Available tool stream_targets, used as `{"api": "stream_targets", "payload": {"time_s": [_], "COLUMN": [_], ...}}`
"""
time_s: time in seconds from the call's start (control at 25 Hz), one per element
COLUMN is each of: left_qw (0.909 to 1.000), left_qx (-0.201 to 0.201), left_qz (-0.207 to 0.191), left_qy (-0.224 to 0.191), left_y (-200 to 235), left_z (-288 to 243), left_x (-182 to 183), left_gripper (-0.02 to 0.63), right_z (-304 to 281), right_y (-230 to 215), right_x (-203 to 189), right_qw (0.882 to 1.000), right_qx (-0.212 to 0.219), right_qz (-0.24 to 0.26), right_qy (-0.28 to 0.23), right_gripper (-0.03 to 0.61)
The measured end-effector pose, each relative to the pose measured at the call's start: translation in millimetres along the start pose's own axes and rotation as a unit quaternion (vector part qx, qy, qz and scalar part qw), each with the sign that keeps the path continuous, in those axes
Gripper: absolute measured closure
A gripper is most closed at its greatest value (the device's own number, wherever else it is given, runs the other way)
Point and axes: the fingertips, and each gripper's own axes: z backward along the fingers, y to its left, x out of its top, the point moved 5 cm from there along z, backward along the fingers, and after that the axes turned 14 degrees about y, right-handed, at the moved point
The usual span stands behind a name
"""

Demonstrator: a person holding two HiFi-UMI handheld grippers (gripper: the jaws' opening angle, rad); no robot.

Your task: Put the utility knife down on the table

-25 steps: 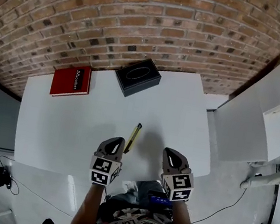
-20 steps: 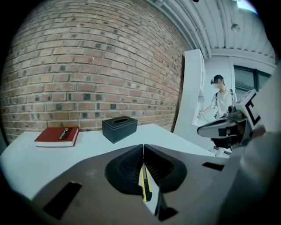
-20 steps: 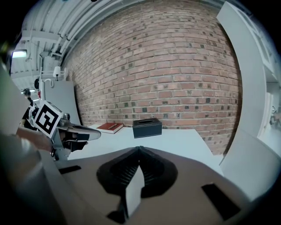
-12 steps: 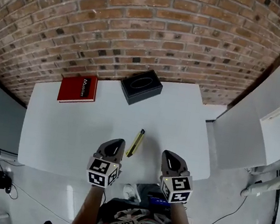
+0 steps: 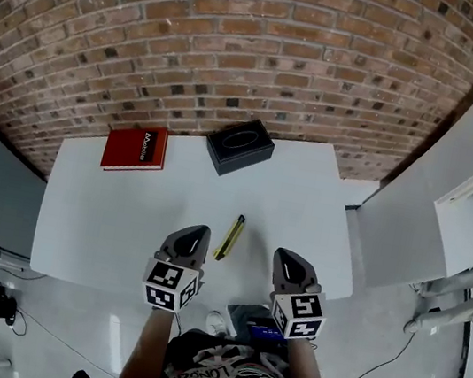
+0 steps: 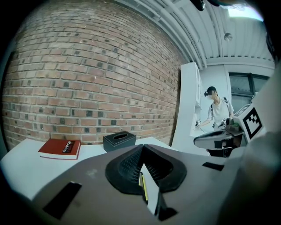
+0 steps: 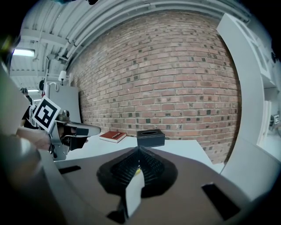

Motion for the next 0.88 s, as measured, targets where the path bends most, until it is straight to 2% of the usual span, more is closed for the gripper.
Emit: {"api": "stream_targets", "payload": {"time_s": [0.36, 0.88], "left_qw": [0.9999, 1.0000], "left_qx": [0.008, -0.002], "left_qz": [0.005, 0.005], "left_qy": [0.005, 0.008], "left_y": [5.5, 1.1], "left_z": [6.4, 5.1], "left_x": [-7.3, -9.2], "left_gripper": [0.598, 0.598], "right_z": [1.0, 2.3], "right_y": [4.8, 4.8], "right_x": [-1.1, -1.0], "right_qw": [1.000, 1.000], "right_qx": [0.008, 0.011], "right_qz": [0.002, -0.001], "right_qy": [0.004, 0.006], "right_gripper": [0.578, 0.578]}}
